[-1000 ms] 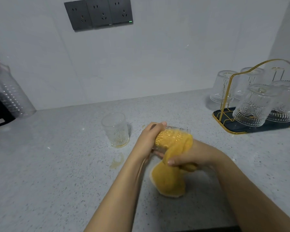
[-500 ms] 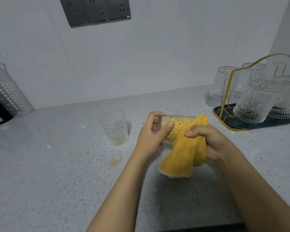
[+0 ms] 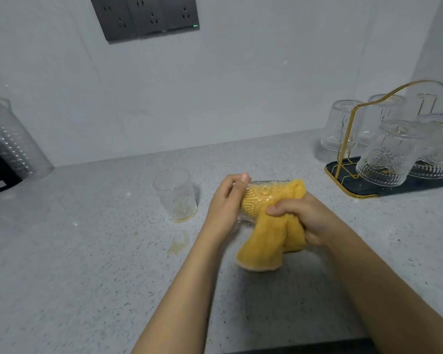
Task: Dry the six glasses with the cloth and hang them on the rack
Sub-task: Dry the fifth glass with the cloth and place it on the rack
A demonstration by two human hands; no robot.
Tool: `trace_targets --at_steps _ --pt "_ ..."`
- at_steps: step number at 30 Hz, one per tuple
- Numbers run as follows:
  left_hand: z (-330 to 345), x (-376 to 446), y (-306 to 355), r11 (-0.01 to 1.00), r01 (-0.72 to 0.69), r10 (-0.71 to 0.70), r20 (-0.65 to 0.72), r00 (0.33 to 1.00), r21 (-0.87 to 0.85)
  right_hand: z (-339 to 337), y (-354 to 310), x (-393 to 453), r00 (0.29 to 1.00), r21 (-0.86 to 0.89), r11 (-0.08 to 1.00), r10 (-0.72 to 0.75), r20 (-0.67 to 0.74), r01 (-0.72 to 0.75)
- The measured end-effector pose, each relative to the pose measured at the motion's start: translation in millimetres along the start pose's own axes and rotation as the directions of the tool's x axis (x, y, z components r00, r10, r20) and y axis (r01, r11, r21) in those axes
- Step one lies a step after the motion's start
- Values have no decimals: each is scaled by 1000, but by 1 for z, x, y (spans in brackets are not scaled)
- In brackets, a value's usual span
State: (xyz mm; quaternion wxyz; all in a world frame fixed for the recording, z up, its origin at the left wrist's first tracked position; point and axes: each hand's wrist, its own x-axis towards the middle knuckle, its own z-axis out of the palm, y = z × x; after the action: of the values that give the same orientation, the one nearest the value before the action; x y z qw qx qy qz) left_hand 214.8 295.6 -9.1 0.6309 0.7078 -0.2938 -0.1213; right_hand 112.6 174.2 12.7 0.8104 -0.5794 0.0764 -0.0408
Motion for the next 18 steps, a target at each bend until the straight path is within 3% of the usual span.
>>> trace_targets --at_steps 3,5,7,9,12,13,15,18 --pt "7 0 -8 962 -260 264 -44 963 80 -10 -1 4 996 209 974 91 12 -92" --pt "10 0 -9 959 -283 285 -101 953 36 -9 1 2 999 114 993 33 22 -35" --pt "6 4 -11 978 -202 194 -122 973 -55 -2 8 -2 999 -192 981 -23 44 31" --pt "-1 6 -9 995 -32 25 -75 997 -93 2 18 -1 995 -496 866 -16 101 65" --pt "-4 2 0 965 238 -239 12 971 -111 7 26 2 994 -654 750 -39 102 97" --pt "-3 1 4 952 277 -277 23 961 -129 7 24 2 995 -616 782 -70 65 95" --pt "0 -1 7 957 259 -257 31 966 -128 4 16 1 996 -379 922 -86 6 81" --pt "3 1 -2 1000 -24 24 -29 999 -12 -4 2 2 1000 -4 1000 -5 -20 5"
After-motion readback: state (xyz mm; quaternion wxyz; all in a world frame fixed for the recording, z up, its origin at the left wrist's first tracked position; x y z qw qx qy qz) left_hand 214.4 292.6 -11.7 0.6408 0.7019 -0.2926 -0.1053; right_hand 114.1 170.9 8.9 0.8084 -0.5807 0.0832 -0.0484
